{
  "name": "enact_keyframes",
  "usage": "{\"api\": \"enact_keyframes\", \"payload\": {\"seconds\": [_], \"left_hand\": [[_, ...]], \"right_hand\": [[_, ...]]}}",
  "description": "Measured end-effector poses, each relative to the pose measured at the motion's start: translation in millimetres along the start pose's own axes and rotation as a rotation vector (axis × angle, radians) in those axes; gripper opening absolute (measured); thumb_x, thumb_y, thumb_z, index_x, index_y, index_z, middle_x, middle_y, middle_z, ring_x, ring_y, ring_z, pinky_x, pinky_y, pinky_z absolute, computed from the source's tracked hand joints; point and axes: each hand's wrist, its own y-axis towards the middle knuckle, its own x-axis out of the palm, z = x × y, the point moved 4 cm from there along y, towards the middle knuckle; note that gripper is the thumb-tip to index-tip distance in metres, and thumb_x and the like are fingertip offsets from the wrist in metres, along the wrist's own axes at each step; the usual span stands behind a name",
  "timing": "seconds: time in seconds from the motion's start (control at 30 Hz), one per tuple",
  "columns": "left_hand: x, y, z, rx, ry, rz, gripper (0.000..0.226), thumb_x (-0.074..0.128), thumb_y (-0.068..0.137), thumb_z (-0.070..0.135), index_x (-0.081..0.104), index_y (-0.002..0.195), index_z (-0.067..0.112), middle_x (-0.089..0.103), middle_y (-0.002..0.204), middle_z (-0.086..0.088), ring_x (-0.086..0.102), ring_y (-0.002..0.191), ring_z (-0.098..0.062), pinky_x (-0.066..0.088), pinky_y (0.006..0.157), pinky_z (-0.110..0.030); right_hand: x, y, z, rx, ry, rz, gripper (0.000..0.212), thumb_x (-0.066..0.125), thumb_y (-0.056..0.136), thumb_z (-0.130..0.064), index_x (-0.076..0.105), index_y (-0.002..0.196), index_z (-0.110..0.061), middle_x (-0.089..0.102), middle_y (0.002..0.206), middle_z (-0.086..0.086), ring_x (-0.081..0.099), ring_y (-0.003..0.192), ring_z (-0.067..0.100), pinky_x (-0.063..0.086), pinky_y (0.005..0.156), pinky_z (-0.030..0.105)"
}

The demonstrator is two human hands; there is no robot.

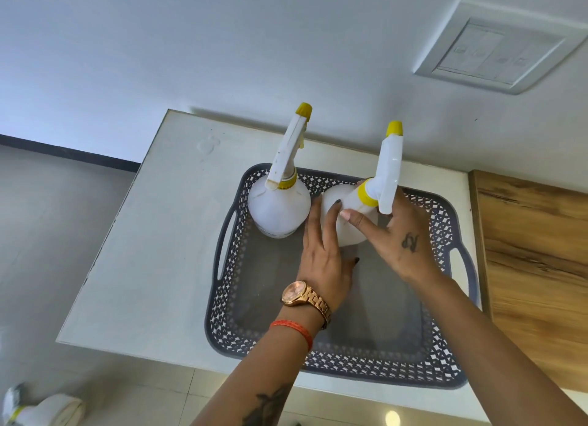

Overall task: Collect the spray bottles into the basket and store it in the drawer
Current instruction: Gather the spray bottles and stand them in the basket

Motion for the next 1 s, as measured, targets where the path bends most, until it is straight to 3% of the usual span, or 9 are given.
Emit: {"api": "enact_keyframes", "payload": {"seconds": [0.1, 0.27, 0.37, 0.43, 0.5, 0.6, 0.73, 0.9, 1.0], "left_hand": [[-0.2, -0.8, -1.7, -0.001, 0.008, -0.012, 0.098, 0.070, 0.068, 0.000, 0.009, 0.141, 0.024, 0.010, 0.153, -0.022, 0.010, 0.142, -0.029, 0.016, 0.113, -0.035], [-2.0, -2.1, -0.8, -0.009, 0.008, -0.046, 0.097, 0.070, 0.069, 0.002, 0.009, 0.143, 0.015, 0.007, 0.153, -0.021, 0.009, 0.143, -0.029, 0.019, 0.112, -0.035], [-5.0, -5.3, 3.8, -0.007, 0.008, -0.056, 0.096, 0.071, 0.070, 0.004, 0.010, 0.144, 0.011, 0.005, 0.154, -0.021, 0.004, 0.142, -0.024, 0.014, 0.113, -0.031], [-10.5, -10.4, 8.9, 0.000, -0.004, -0.044, 0.095, 0.072, 0.070, 0.005, 0.012, 0.144, 0.007, 0.005, 0.154, -0.020, 0.001, 0.140, -0.017, 0.007, 0.112, -0.016], [-19.5, -20.0, 17.4, 0.002, -0.040, -0.012, 0.094, 0.073, 0.070, 0.008, 0.014, 0.143, 0.005, 0.007, 0.154, -0.019, 0.003, 0.137, -0.012, 0.005, 0.103, 0.003], [-36.1, -42.0, 37.9, -0.022, -0.090, 0.086, 0.084, 0.073, 0.075, 0.015, 0.023, 0.141, 0.005, 0.019, 0.151, -0.019, 0.016, 0.132, -0.007, 0.012, 0.091, 0.012], [-39.3, -70.5, 88.4, 0.099, -0.132, 0.103, 0.069, 0.064, 0.082, 0.025, 0.028, 0.139, 0.010, 0.032, 0.148, -0.013, 0.025, 0.136, -0.009, 0.018, 0.106, -0.002], [-2.3, -83.2, 167.6, 0.309, -0.192, -0.051, 0.062, 0.053, 0.086, 0.031, 0.028, 0.139, 0.009, 0.027, 0.145, -0.001, 0.027, 0.139, -0.019, 0.022, 0.113, -0.021], [25.1, -82.5, 190.0, 0.355, -0.196, -0.095, 0.064, 0.056, 0.086, 0.027, 0.021, 0.138, 0.017, 0.021, 0.144, 0.003, 0.024, 0.140, -0.022, 0.021, 0.113, -0.023]], "right_hand": [[1.2, -2.1, -2.0, -0.018, 0.002, 0.008, 0.042, 0.077, 0.072, -0.031, 0.059, 0.106, -0.013, 0.047, 0.082, -0.033, 0.047, 0.077, -0.013, 0.032, 0.069, -0.006], [1.3, -5.0, -7.2, -0.035, -0.009, 0.021, 0.042, 0.075, 0.073, -0.031, 0.058, 0.106, -0.012, 0.046, 0.081, -0.032, 0.045, 0.075, -0.010, 0.032, 0.068, -0.005], [0.0, -5.8, -7.9, -0.052, -0.033, 0.018, 0.048, 0.077, 0.072, -0.027, 0.056, 0.112, -0.011, 0.054, 0.088, -0.019, 0.044, 0.081, -0.007, 0.032, 0.070, -0.005], [-2.1, -6.2, -5.1, -0.039, -0.030, -0.026, 0.059, 0.077, 0.070, -0.017, 0.051, 0.122, -0.013, 0.058, 0.106, -0.011, 0.052, 0.092, -0.001, 0.041, 0.084, 0.008], [-9.1, -10.3, -2.3, -0.015, 0.009, -0.055, 0.067, 0.071, 0.067, -0.004, 0.046, 0.129, -0.012, 0.058, 0.125, -0.004, 0.056, 0.111, 0.014, 0.047, 0.097, 0.033], [-27.6, -23.9, -1.4, 0.033, 0.077, -0.038, 0.072, 0.060, 0.065, -0.007, 0.042, 0.134, -0.015, 0.050, 0.137, -0.001, 0.047, 0.127, 0.016, 0.038, 0.108, 0.037], [-68.8, -51.6, 1.1, 0.074, 0.094, 0.078, 0.068, 0.054, 0.070, -0.014, 0.040, 0.136, -0.019, 0.047, 0.138, -0.005, 0.044, 0.129, 0.009, 0.035, 0.108, 0.024], [-141.0, -107.4, 23.2, 0.142, 0.067, 0.282, 0.058, 0.056, 0.084, -0.032, 0.038, 0.138, -0.023, 0.040, 0.138, -0.016, 0.036, 0.126, -0.006, 0.030, 0.103, 0.008], [-168.2, -140.4, 39.0, 0.203, 0.061, 0.334, 0.062, 0.055, 0.085, -0.037, 0.036, 0.140, -0.018, 0.036, 0.139, -0.014, 0.032, 0.130, -0.004, 0.029, 0.104, 0.009]]}}
